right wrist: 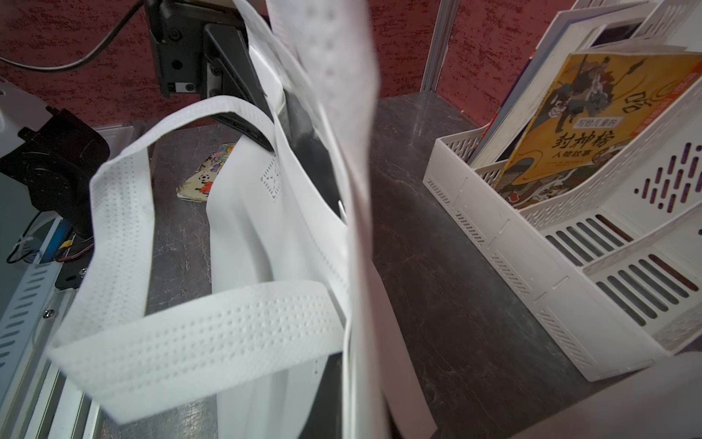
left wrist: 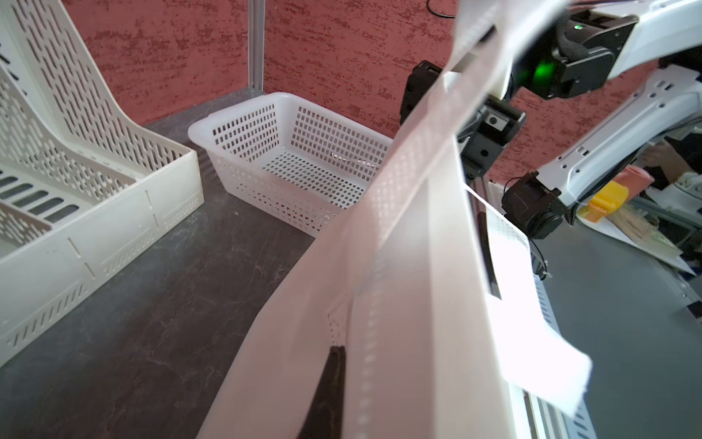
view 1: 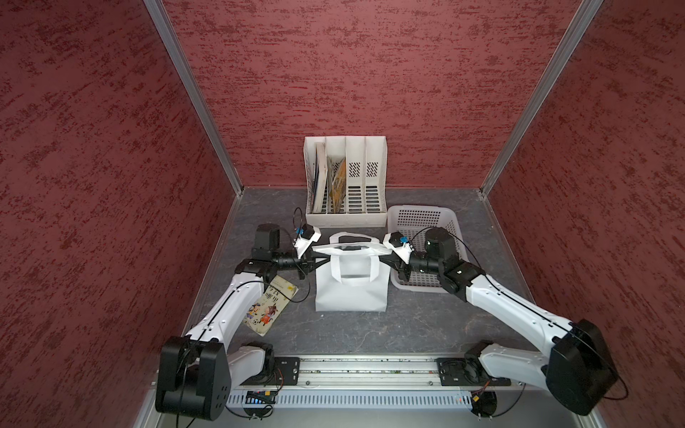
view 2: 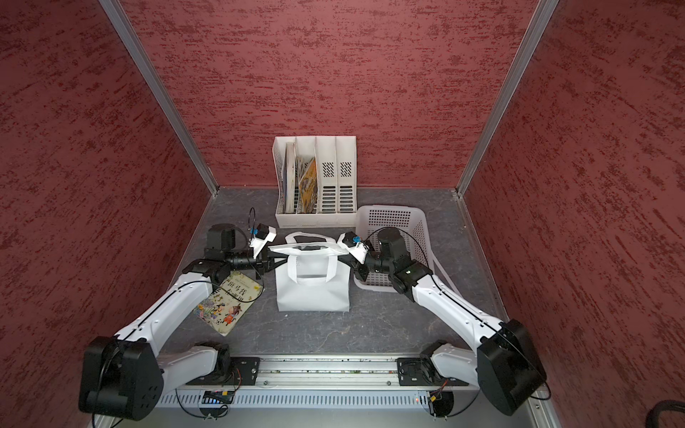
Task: Place the ice pack in the delivery bag
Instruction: Close the delivery bag at the center of the board.
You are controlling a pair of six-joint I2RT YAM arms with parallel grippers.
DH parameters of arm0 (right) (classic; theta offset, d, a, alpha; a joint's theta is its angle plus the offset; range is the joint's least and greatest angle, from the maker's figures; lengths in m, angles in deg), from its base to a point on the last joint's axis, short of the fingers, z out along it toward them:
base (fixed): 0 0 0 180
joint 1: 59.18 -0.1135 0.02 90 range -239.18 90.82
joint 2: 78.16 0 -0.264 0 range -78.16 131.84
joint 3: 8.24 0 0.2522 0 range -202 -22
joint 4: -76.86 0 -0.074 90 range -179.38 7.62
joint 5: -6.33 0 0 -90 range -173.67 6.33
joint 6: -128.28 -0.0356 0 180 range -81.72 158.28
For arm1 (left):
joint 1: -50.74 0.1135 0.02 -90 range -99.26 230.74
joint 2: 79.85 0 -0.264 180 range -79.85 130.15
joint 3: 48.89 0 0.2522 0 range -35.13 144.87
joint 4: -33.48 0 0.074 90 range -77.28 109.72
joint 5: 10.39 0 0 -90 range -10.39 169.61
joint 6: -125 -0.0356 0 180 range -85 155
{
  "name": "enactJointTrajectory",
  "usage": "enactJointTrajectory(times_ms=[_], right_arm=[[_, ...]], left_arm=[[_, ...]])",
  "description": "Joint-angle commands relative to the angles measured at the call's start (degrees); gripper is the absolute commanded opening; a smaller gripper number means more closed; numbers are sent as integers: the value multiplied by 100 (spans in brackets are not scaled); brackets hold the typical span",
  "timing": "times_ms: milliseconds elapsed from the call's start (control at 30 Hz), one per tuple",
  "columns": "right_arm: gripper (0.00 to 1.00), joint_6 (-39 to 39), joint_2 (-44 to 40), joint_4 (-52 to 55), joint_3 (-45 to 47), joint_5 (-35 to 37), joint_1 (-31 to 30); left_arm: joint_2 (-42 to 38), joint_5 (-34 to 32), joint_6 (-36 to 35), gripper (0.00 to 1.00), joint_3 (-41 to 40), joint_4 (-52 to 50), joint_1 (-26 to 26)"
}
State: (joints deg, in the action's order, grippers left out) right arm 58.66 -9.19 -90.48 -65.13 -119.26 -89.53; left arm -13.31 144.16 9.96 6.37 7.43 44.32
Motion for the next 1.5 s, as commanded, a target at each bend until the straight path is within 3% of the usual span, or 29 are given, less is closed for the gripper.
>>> enactJointTrajectory(times_ms=[0,100,300,367,467,533,667,800,933,1133,1233,1300,1467], right_arm=[[3,-63,-189,-253,151,-64,0],[21,-90,-107,-307,58,-406,1],[33,-70,269,-285,-290,-636,-38],[29,-24,321,-265,-317,-602,-42],[0,54,283,-233,-247,-239,-41],[0,113,148,-293,-90,44,-41],[0,189,-76,-343,121,53,-32],[0,279,-119,-384,193,-38,-41],[0,315,-78,-429,175,-5,-41],[0,358,-27,-451,175,26,-40],[0,377,3,-452,160,22,-41],[0,403,11,-461,152,24,-41],[0,400,20,-499,165,21,-41]], left_arm=[[18,139,-118,5,106,-95,116],[79,307,-207,5,188,-204,82],[228,455,-339,5,361,-480,-25],[200,454,-359,5,369,-530,-26],[126,436,-410,8,357,-618,19],[44,353,-414,15,320,-657,108],[-196,290,-289,47,218,-536,206],[-268,461,-393,68,425,-931,215],[-537,569,-442,73,695,-1361,421],[-970,830,1930,74,1128,265,1234],[-706,143,3011,75,1522,776,1235],[-395,-661,3174,75,1938,415,1164],[867,-2077,1429,78,3412,-2086,250]])
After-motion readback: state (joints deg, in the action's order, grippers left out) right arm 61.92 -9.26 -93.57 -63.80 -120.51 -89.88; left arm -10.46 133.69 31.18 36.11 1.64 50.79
